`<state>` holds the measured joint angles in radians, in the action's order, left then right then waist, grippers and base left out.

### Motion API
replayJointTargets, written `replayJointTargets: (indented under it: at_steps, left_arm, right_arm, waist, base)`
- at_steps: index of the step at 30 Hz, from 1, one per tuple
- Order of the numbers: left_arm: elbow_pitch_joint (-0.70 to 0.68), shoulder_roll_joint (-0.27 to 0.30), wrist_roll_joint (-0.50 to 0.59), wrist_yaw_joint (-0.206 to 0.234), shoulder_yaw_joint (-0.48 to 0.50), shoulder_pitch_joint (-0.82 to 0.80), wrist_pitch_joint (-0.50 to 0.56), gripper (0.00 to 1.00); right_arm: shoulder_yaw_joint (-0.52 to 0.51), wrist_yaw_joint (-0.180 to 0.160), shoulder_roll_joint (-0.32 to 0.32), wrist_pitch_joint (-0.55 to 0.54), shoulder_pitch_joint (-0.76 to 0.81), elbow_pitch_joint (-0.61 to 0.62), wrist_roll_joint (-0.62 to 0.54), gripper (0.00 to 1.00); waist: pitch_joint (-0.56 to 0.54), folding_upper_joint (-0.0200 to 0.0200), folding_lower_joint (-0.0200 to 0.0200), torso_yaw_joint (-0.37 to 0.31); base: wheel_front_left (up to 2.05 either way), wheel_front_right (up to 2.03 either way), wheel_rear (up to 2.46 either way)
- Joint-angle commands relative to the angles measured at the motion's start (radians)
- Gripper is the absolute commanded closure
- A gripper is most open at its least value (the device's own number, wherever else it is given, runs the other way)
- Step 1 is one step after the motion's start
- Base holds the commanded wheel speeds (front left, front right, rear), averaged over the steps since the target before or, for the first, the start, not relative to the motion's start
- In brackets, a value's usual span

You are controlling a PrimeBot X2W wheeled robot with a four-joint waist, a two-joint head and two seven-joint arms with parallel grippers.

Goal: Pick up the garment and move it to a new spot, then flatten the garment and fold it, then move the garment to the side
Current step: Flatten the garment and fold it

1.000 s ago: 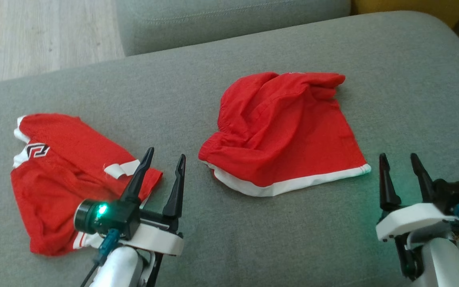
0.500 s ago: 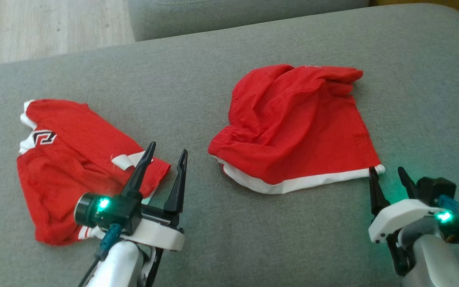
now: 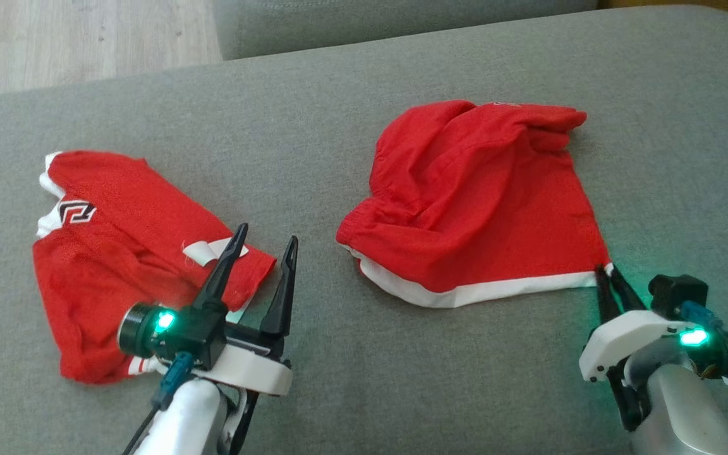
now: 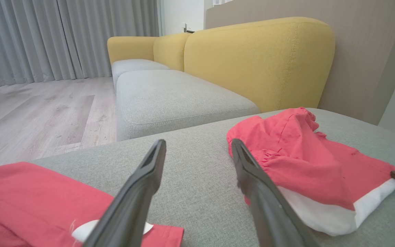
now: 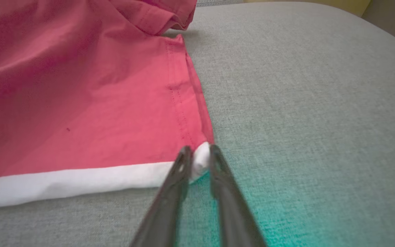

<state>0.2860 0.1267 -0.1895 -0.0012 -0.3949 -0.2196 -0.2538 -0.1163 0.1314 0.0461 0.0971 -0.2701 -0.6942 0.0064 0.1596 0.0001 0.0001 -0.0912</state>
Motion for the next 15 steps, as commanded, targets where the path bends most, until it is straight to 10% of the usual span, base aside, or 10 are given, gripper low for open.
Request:
replayJointTargets:
  at_steps: [1,15]
  left_arm:
    - [-0.024,0.015,0.005,-0.003,0.029,-0.037,-0.008,0.00]
    - [0.084,0.066,0.054,-0.101,-0.116,-0.115,0.116,0.00]
  right_arm:
    - [0.017,-0.001,0.004,0.017,-0.029,0.021,-0.009,1.00]
    - [-0.067,-0.001,0.004,0.006,-0.050,0.061,-0.036,1.00]
  waist:
    - [-0.005,-0.0001,-0.0001,-0.005]
    - [0.013,-0.0001,-0.0001,-0.040]
  base:
    - [0.00,0.00,0.00]
    - [0.00,0.00,0.00]
